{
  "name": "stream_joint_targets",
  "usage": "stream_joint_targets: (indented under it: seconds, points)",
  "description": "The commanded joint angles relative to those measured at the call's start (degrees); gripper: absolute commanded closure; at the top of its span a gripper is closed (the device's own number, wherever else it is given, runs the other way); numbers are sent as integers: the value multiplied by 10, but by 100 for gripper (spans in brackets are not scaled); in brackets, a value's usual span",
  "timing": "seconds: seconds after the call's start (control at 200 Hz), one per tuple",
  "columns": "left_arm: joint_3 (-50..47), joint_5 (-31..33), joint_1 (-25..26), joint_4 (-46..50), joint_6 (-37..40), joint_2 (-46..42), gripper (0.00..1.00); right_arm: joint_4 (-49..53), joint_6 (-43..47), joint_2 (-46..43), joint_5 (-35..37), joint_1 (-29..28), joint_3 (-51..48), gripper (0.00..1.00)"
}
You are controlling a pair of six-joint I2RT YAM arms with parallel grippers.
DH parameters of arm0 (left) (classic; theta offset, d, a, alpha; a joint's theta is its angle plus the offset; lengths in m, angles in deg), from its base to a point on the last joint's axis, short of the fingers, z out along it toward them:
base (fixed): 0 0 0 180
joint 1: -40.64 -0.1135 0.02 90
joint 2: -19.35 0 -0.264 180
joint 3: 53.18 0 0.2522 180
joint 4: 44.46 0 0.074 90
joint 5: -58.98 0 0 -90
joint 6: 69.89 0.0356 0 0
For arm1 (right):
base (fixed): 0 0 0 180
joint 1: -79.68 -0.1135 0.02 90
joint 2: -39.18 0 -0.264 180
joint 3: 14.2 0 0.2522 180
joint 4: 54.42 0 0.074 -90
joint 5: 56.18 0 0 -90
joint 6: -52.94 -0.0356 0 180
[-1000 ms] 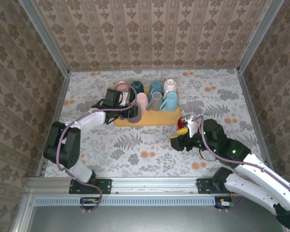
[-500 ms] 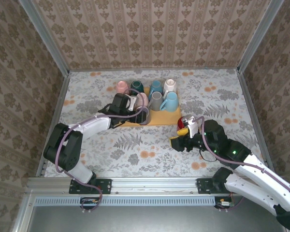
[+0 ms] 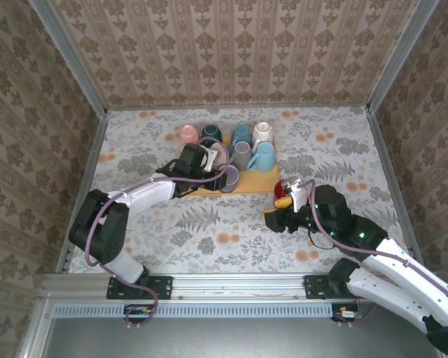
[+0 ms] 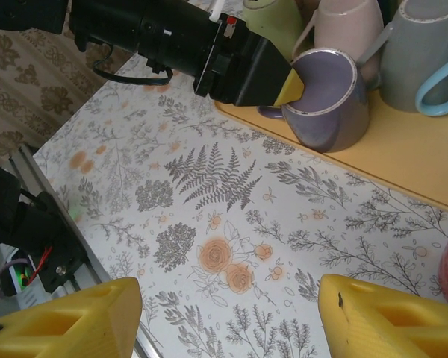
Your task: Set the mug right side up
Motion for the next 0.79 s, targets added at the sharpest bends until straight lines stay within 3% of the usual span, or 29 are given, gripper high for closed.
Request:
stream_joint_targets:
  seconds: [0.0,0.11,0.21,0.455,0.555,0.79]
  points:
    - [6,29,8,78,34,25,55,0,7,-5,16,1,-8,35]
    - [-1,27,9,78,33,22,40,1,8,0,13,1,-7,35]
    - [-11,28,6,72,26,17,33,1,7,6,12,1,-6,35]
    - [-13,-14,-1,65,12,13,31,5,8,11,9,1,-3,34]
    - [-21,2,-4,64,6,7,30,6,8,11,9,1,-2,33]
    - [-80,-38,-59,-24,-49,-43,31,9,8,6,12,2,-4,30]
